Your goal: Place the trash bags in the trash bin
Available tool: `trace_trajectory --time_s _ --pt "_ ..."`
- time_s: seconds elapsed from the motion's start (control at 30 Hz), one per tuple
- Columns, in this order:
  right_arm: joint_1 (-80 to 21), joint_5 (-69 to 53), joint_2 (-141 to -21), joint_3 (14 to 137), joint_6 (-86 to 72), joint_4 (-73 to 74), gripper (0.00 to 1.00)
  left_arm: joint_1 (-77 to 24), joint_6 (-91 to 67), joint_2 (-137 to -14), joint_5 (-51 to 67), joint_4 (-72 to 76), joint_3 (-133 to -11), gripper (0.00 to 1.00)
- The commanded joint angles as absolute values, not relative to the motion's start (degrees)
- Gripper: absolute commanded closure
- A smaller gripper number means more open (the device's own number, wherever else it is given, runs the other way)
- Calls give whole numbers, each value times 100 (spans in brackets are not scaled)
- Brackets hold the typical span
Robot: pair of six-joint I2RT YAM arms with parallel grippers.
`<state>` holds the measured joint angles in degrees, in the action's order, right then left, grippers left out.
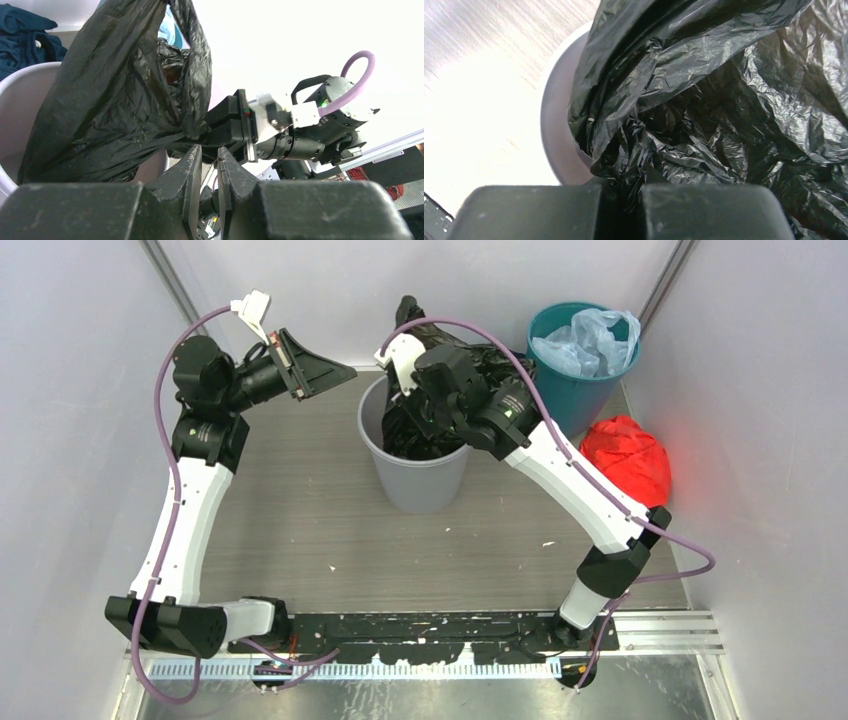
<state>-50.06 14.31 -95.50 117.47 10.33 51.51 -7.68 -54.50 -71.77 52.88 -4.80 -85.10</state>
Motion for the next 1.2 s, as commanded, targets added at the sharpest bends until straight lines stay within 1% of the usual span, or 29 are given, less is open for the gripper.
trace_trajectory --time_s 0.0,0.47,0.63,0.67,0.7,0.87,0.97,1.07,1.17 --pt "-5003 1079 -9373 11618 873 5159 99 -712 -5324 -7127 5256 -365 -8516 81" --pt "-5226 956 -9398 11311 805 5130 99 -690 -5194 -7298 5159 -575 -8561 79" --pt "-5348 1046 -9368 11206 826 5155 99 -686 -5436 -7417 5273 -396 -8645 68" --pt "-5366 1060 -9367 11191 818 5158 99 -687 -5534 -7449 5335 -285 -8659 60" --pt "-5374 1077 -9364 11177 807 5159 99 -686 -5617 -7481 5382 -179 -8653 57" --pt "-5478 1144 -9381 11171 800 5192 99 -686 -5685 -7463 5363 -97 -8648 56" --pt "-5540 1183 -9408 11167 791 5195 99 -686 -5605 -7494 5340 -336 -8735 54" --pt "-5597 1233 -9460 11179 790 5202 99 -690 -5280 -7592 5293 -894 -8976 45" --pt "-5673 1267 -9517 11232 782 5215 99 -686 -5157 -7620 5274 -1114 -9094 35"
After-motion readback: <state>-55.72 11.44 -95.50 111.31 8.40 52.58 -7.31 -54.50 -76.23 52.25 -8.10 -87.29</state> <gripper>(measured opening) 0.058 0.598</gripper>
